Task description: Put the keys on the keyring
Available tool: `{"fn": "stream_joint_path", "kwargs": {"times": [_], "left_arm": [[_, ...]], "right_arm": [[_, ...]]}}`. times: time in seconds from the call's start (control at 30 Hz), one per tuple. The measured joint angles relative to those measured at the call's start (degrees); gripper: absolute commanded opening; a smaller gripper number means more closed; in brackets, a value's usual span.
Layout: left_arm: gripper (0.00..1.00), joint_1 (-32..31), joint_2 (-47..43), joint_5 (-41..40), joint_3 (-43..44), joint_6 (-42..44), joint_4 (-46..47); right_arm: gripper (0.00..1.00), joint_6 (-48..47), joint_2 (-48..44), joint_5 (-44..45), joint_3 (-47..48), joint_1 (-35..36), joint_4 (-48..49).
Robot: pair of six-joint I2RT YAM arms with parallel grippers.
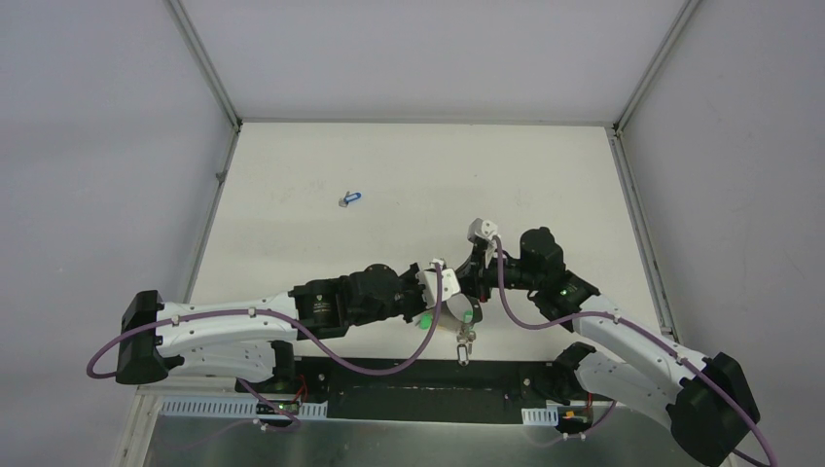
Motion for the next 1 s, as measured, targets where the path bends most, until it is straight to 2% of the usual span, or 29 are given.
{"fn": "stream_joint_path", "kwargs": {"times": [0.53,0.7,0.77,0.8,1.0], "left_arm": [[0.01,0.0,0.0,-1.0,0.2,1.6,-2.5],[0.22,-0.1,0.1,-1.7,0.4,2.4,-3.7],[0.35,-0.4,0.2,-2.3,0.4,2.6,-4.9],[0.45,-0.4,0.2,-2.7,0.4,2.5,-5.4],[0.47,-0.8,0.1,-4.5,0.5,2.5,-6.1]], "right_arm": [[0.0,4.2,-0.3,1.6,0.0,0.0,0.0],[0.0,4.8,-0.3,2.1,0.0,0.0,0.2],[0.0,5.0,-0.3,2.4,0.0,0.0,0.7],[0.0,5.0,-0.3,2.5,0.0,0.0,1.0],[0.0,5.2,-0.3,2.5,0.0,0.0,2.0]]}}
